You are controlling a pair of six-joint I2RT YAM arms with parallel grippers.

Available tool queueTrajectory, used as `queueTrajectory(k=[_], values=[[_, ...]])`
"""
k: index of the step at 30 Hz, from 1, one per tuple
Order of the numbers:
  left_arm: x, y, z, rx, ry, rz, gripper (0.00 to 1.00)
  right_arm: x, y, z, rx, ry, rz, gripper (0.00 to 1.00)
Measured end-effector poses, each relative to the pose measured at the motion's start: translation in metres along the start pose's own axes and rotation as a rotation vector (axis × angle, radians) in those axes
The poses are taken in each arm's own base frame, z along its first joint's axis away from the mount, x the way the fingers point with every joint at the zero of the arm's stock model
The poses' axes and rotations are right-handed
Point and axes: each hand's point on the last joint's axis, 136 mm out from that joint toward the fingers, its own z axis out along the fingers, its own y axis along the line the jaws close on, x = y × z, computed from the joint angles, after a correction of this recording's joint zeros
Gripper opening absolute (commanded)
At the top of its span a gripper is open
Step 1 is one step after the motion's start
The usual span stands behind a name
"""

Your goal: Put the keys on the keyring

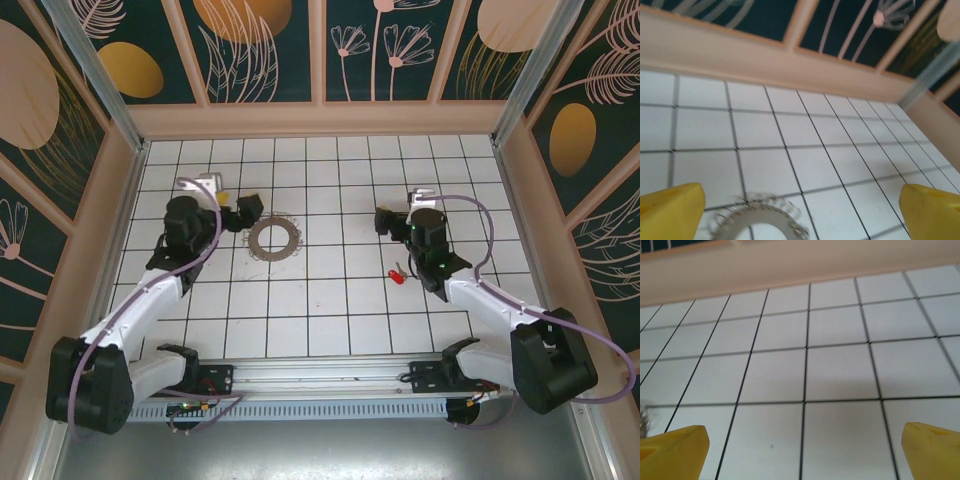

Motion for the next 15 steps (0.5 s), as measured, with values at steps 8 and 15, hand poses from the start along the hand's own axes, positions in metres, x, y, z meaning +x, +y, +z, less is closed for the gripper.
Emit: queueTrajectory(k=[8, 15], values=[[0.087, -0.032, 0.015, -0.075, 0.274, 0.071, 0.82, 0.011, 0.007, -0.013, -0.056, 0.024, 0.023, 0.99], [0.127, -0.017, 0.036, -0.291, 0.407, 0.134, 0.68, 0.03, 0.006, -0.007, -0.056, 0.074, 0.028, 0.99]])
